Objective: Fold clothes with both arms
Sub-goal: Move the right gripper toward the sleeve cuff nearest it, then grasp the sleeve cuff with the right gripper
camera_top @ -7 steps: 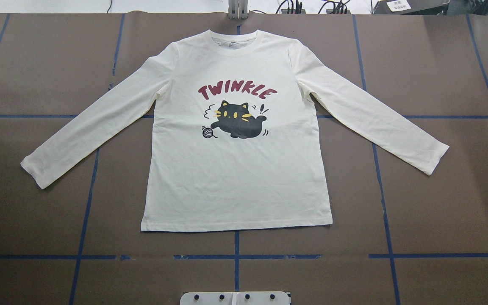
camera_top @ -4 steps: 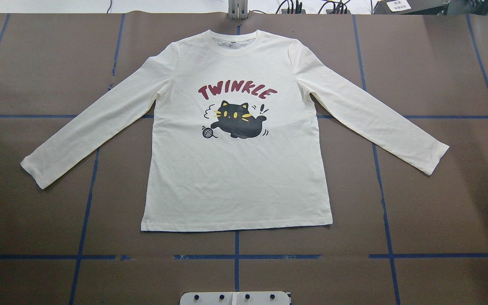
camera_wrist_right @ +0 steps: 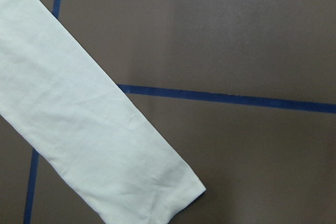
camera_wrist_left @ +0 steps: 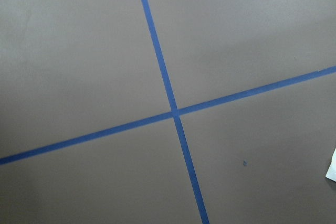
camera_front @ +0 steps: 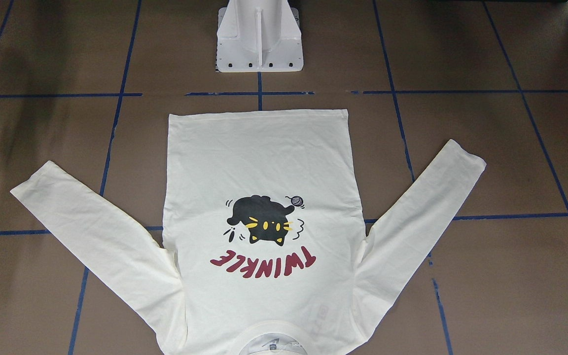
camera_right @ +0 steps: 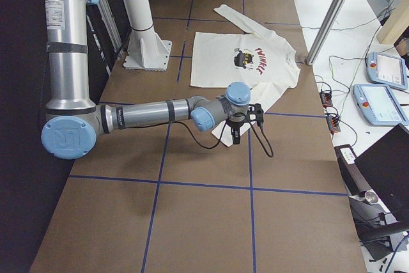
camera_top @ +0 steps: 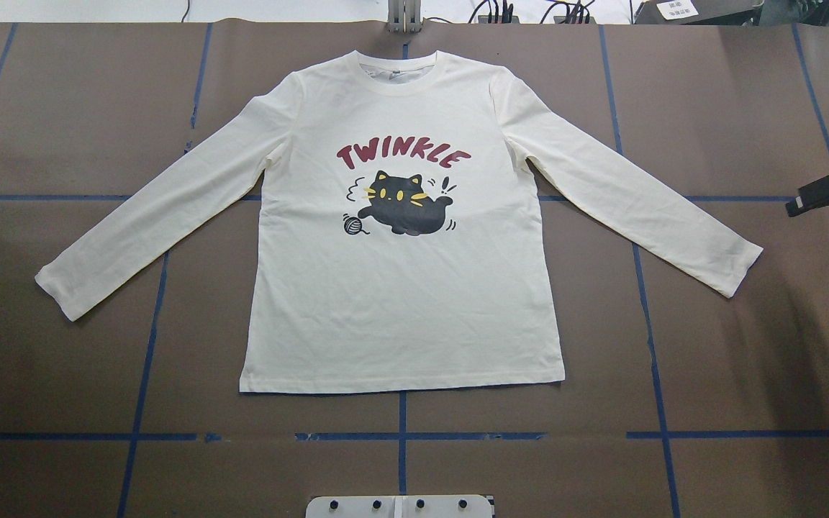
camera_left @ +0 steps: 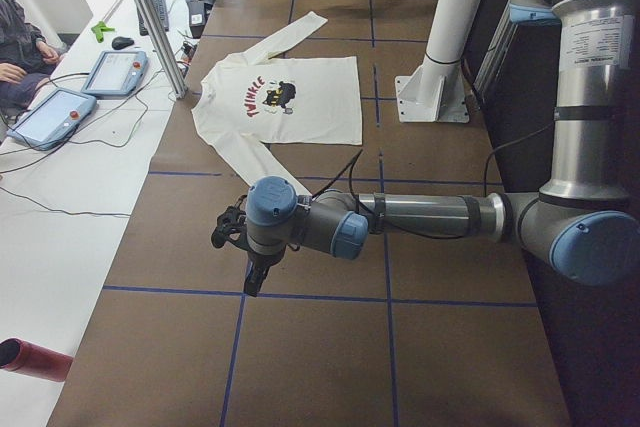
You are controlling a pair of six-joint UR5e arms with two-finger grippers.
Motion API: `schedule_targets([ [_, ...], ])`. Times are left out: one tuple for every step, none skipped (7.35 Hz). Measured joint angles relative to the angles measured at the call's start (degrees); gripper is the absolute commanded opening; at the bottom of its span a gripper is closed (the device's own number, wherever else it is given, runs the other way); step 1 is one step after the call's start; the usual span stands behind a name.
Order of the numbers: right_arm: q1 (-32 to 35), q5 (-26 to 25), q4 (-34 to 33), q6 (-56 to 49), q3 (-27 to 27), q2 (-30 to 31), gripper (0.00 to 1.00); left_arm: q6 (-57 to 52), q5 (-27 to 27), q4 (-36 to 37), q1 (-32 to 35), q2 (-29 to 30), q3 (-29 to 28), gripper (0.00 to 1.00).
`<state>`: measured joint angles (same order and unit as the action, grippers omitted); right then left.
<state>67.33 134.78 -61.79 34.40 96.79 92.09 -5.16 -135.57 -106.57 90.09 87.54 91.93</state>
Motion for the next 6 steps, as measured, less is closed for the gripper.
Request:
schedule_targets([
  [-4.4, -2.6, 6.2, 7.1, -0.2, 1.9, 1.00, 0.1, 0.0, -0.8, 0.0, 0.0, -0.9, 1.00],
  [-8.0, -5.0, 8.8, 10.9, -0.6, 2.9, 1.00, 0.1, 0.0, -1.2, 0.0, -0.1, -1.4, 1.00],
  [-10.5, -6.7, 9.7, 12.6, -1.4, 3.2, 1.00, 0.1, 0.0, -1.6, 0.0, -0.1, -1.6, 1.00],
  [-11.7, -7.5, 10.0, 13.1, -2.5, 3.1, 1.00, 0.2, -0.1, -1.9, 0.0, -0.1, -1.8, 1.00],
  [-12.4, -8.0, 10.1, 13.3, -3.7, 2.7, 1.00, 0.2, -0.1, -2.3, 0.0, -0.1, -1.9, 1.00],
  [-12.7, -8.3, 10.1, 13.4, -4.9, 1.8, 1.00, 0.1, -0.1, -2.8, 0.0, -0.1, -2.1, 1.00],
])
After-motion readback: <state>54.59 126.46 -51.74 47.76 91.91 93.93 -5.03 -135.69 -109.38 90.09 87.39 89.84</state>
